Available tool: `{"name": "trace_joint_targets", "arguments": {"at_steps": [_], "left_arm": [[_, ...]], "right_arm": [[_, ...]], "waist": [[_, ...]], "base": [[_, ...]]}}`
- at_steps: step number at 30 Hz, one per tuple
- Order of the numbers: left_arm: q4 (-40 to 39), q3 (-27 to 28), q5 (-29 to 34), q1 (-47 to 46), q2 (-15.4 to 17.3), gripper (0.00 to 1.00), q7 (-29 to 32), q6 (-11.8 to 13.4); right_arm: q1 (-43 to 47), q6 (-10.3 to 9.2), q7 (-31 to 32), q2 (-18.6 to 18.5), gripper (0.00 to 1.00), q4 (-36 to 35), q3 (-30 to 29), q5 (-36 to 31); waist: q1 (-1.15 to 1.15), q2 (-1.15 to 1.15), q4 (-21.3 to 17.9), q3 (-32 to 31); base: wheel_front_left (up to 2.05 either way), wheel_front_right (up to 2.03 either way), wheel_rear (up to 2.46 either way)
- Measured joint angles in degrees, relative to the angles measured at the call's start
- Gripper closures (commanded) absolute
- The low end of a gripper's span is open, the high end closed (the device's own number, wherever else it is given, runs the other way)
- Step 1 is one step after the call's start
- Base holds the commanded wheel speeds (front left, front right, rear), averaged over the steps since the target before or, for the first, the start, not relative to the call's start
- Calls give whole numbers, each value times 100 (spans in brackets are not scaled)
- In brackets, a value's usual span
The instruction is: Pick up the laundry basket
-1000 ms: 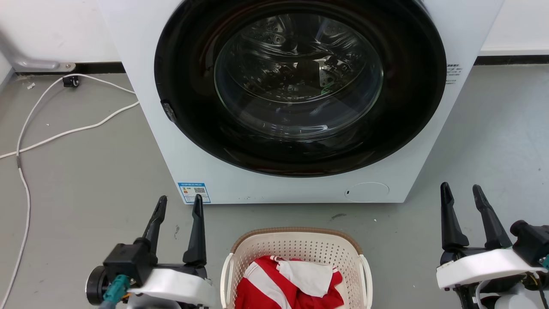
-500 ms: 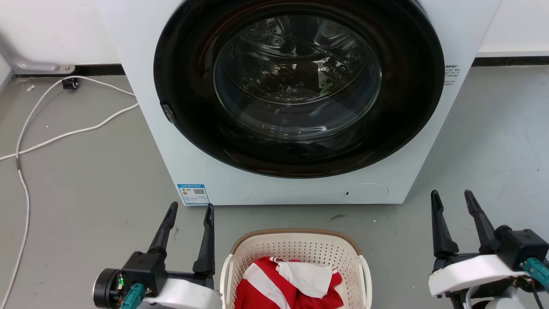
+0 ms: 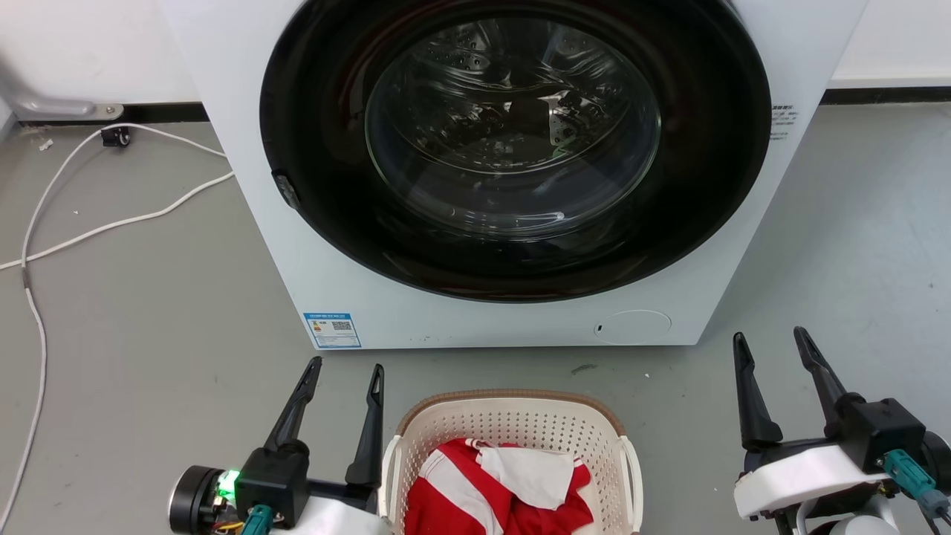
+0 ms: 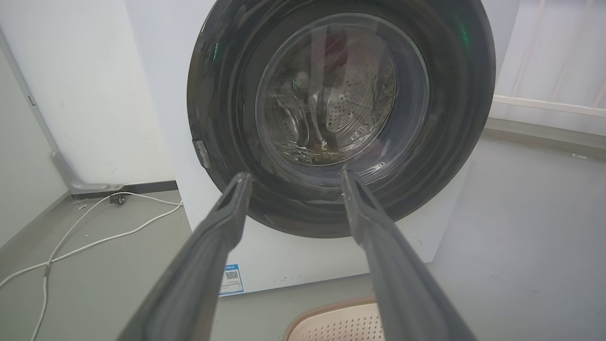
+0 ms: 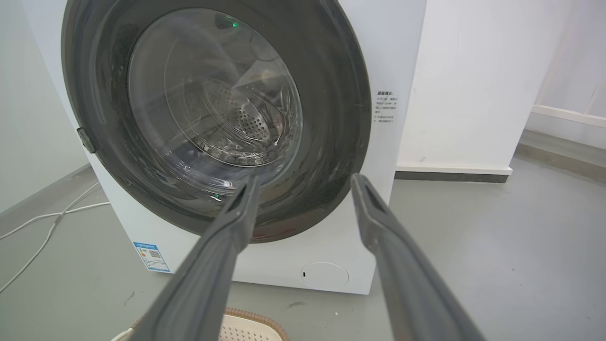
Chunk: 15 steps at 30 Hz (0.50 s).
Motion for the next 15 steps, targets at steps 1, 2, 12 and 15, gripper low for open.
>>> {"name": "trace_joint_targets", "arguments": {"at_steps": [1, 2, 12, 15], "left_arm": [[8, 30, 12, 5, -21, 0, -7, -23], [22, 82, 26, 21, -48, 0, -24, -33], [89, 422, 431, 121, -318, 0, -125, -297], [87, 495, 588, 127, -364, 0, -152, -339]], "right_arm": [[-1, 0, -14, 1, 0, -5, -7, 0], [-3, 0, -16, 0, 0, -18, -9, -9], [-12, 0, -121, 0, 0, -76, 21, -256], [-26, 0, -146, -1, 0, -151, 30, -358]], "waist": [[0, 0, -6, 7], [0, 0, -11, 14], [0, 0, -46, 83], [0, 0, -43, 103]], "base": [[0, 0, 0], [0, 0, 0], [0, 0, 0], [0, 0, 0]]}}
